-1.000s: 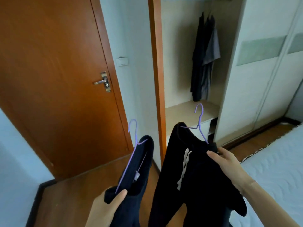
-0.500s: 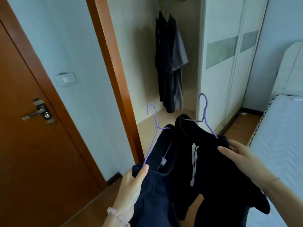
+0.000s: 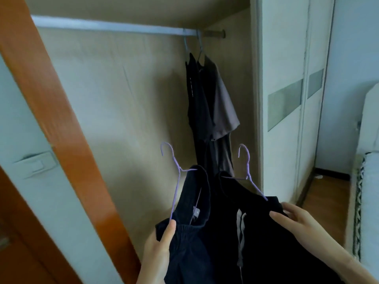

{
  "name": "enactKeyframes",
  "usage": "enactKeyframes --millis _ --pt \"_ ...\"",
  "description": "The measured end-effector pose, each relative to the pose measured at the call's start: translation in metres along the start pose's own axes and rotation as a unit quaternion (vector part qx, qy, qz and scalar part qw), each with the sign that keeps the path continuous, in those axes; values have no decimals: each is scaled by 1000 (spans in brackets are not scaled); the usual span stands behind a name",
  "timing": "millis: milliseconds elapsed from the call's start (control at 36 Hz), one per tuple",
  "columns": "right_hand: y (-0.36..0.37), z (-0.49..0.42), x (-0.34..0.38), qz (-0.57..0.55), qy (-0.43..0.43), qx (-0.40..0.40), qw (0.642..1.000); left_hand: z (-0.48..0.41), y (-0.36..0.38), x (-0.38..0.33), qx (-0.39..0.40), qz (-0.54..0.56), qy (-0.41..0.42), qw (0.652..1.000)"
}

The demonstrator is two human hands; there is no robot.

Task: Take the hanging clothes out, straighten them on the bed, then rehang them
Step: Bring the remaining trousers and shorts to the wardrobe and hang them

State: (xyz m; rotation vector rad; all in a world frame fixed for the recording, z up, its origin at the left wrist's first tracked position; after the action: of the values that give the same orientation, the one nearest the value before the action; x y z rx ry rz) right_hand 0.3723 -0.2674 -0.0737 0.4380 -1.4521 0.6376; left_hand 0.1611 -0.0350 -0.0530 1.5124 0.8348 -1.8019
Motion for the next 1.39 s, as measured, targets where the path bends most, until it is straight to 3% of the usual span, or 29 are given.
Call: enactKeyframes --millis 83,250,417,556,667,833,972,1139,1278,1389 --pt "9 -44 3 -10 -10 29 999 -38 16 -20 8 19 13 1000" --pt "29 -124 37 -19 -74 0 997 -111 22 -57 -39 78 47 995" --pt "75 -192 74 -43 -79 108 990 -175 11 -71 -128 76 41 988" --pt "111 -238 148 -29 -100 118 988 -205 -11 -91 -220 95 52 969" --pt "138 -279 186 7 -180 161 970 -221 -25 -126 -245 102 90 960" --pt "154 -340 262 -34 -228 238 943 -239 -42 -194 -260 66 126 955" --pt "147 -380 338 7 -297 240 924 -248 -57 -260 -279 65 131 949" --pt "148 -395 422 26 -348 232 908 -246 -84 -325 -299 46 80 950" --pt "160 -393 469 70 -387 229 890 -229 -92 -363 -314 1 78 946" --pt "161 -394 496 43 -392 219 893 -219 -104 -391 -318 -15 95 943"
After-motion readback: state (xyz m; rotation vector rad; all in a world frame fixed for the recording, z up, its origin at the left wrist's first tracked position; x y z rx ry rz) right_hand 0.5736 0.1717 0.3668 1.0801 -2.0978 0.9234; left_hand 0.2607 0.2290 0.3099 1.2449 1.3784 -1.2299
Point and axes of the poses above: each hand's wrist, its own z-axis away from the middle knuckle, its own y-axis out of the palm, x = y × z, the point moved 8 cm from there along -z, towards the middle knuckle, and after that the axes turned 3 degrees about -z, right-handed, at the moved point
